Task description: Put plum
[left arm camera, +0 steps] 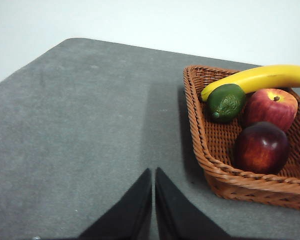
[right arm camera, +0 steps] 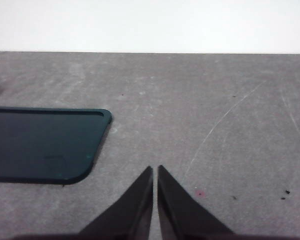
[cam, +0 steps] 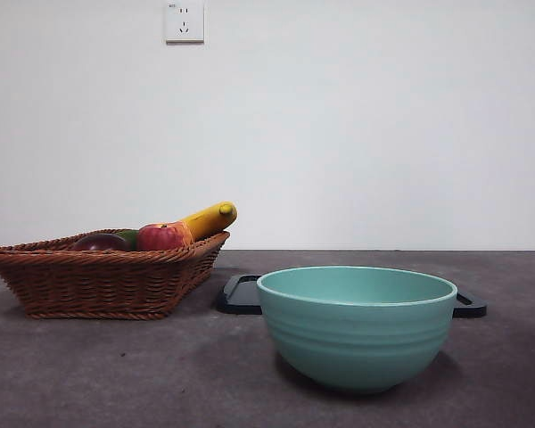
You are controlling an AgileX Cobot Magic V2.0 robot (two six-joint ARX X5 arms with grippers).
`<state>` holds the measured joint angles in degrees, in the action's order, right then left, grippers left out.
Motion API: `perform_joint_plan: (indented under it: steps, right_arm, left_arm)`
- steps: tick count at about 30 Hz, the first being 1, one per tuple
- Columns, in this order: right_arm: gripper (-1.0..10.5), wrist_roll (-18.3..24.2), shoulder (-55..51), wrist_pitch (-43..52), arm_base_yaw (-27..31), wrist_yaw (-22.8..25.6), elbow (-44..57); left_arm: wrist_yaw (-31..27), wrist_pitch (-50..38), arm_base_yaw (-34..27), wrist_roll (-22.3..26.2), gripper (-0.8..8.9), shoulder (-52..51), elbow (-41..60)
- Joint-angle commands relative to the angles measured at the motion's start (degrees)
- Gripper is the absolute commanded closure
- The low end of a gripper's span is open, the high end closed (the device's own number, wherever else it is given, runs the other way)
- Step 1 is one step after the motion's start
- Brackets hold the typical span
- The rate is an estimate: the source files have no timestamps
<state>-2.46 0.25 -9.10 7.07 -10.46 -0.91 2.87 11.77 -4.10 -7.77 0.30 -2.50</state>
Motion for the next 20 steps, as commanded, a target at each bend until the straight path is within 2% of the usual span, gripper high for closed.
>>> perform_joint_plan:
  steps: [1,9,20]
  right_arm:
    - [9.4,-5.86,-0.04,-0.39,0.09,-0.02,0.26]
    - [9.4,-11.41,-0.04,-0.20,0.07,-1.73,-0.61]
    - [9.4,-13.49,3.06,-3.56,0.07,-1.75,-11.23]
  left_arm:
    - [-0.07,-0.52,-0.02,-4.20,8.05,-0.13,0.37]
    - [0.00,-0.20,-0.02,-13.20,8.05,-0.11,-0.33]
    - [0.98,5.51,-0.02,-14.36,8.05,2.73,-10.05]
